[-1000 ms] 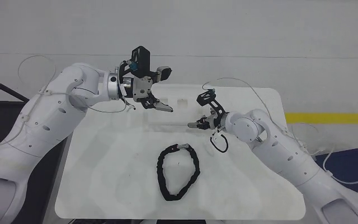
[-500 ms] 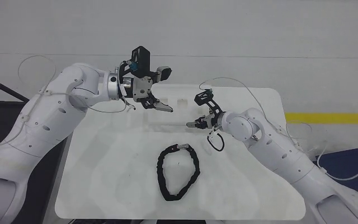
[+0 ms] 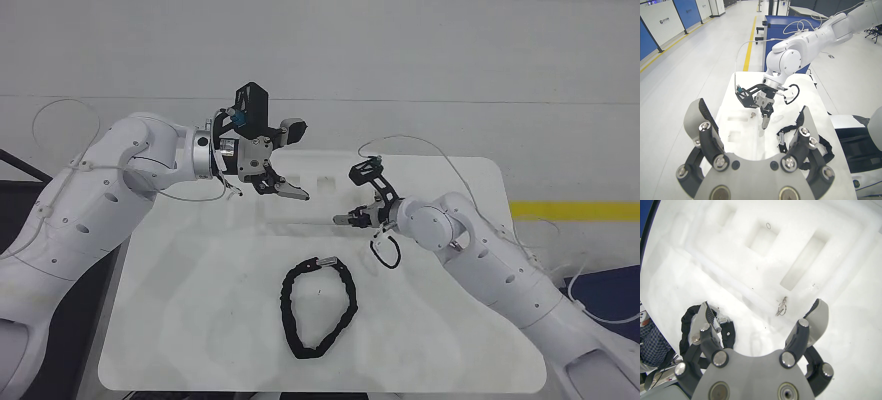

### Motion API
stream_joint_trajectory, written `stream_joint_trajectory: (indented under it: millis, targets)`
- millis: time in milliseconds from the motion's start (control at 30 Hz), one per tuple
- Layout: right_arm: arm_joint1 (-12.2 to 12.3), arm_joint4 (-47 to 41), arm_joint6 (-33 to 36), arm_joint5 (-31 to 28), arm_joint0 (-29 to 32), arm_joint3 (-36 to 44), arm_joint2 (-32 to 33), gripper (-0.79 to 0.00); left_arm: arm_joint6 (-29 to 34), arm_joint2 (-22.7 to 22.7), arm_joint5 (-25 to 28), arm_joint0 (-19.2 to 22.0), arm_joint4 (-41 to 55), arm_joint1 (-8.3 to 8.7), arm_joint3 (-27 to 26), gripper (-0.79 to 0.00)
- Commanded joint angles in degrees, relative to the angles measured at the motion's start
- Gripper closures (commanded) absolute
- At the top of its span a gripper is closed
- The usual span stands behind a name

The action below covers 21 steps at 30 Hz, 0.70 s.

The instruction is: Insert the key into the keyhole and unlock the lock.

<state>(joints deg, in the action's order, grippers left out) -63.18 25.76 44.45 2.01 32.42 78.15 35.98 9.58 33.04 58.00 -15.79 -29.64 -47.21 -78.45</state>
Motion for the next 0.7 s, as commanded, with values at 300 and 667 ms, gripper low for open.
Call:
stream_joint_trajectory:
  millis: [300, 667]
  targets:
    - [-1.4, 1.4, 5.1, 4.6, -0.9, 1.2, 0.2, -0.339, 0.0, 0.0, 0.0, 0.0, 0.0, 0.0, 0.0, -0.785]
    - [-2.4, 5.9, 8.4, 8.4, -1.2, 0.9, -0.1, -0.332, 0.0, 0.0, 0.0, 0.0, 0.0, 0.0, 0.0, -0.785]
